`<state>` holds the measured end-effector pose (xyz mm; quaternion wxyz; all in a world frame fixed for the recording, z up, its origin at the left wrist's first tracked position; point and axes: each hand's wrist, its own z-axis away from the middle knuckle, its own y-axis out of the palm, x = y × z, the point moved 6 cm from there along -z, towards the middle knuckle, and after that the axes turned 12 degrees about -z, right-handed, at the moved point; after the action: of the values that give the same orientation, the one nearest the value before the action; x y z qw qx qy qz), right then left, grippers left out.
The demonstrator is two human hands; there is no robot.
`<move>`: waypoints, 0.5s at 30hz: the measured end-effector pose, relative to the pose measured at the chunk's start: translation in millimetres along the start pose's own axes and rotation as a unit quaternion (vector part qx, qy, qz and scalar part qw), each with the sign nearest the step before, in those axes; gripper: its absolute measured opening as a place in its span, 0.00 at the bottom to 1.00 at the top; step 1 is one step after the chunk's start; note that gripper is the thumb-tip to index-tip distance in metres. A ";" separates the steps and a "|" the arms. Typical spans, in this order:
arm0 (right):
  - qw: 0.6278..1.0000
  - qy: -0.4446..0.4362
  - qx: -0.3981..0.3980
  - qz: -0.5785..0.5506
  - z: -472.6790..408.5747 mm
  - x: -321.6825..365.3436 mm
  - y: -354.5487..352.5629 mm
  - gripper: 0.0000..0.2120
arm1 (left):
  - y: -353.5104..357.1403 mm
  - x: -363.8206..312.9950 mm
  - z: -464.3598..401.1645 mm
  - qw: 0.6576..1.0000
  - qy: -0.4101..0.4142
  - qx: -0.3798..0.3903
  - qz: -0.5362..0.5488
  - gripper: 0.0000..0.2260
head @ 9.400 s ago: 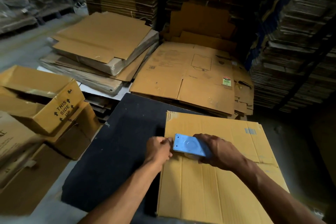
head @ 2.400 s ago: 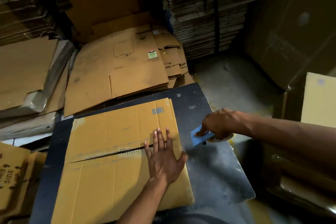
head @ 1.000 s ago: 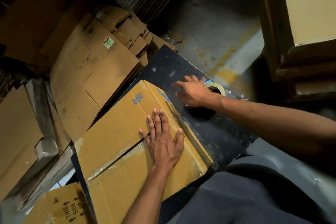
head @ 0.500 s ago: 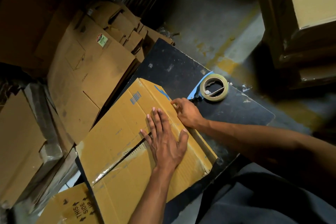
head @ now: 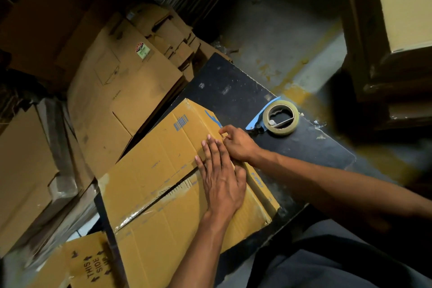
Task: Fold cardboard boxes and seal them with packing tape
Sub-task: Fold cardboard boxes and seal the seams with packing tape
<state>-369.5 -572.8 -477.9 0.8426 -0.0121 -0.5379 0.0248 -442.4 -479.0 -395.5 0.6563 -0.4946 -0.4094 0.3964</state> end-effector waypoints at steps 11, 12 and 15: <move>0.990 -0.003 -0.131 -0.055 40.1 -18.8 -30.9 0.08 | -25.2 -23.8 -21.8 0.990 0.071 0.051 -0.113 0.39; 0.982 -0.038 -0.172 -0.066 45.3 -6.3 -36.9 0.08 | -27.2 -20.4 -22.0 0.996 0.072 0.026 -0.048 0.38; 0.966 -0.165 -0.199 -0.024 53.7 44.9 -33.6 0.12 | -36.3 7.8 -11.9 0.980 0.027 -0.058 0.190 0.31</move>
<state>-398.4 -604.3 -413.1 0.7231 -0.1625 -0.6636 -0.1016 -424.4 -482.8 -361.1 0.5500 -0.6115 -0.3122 0.4755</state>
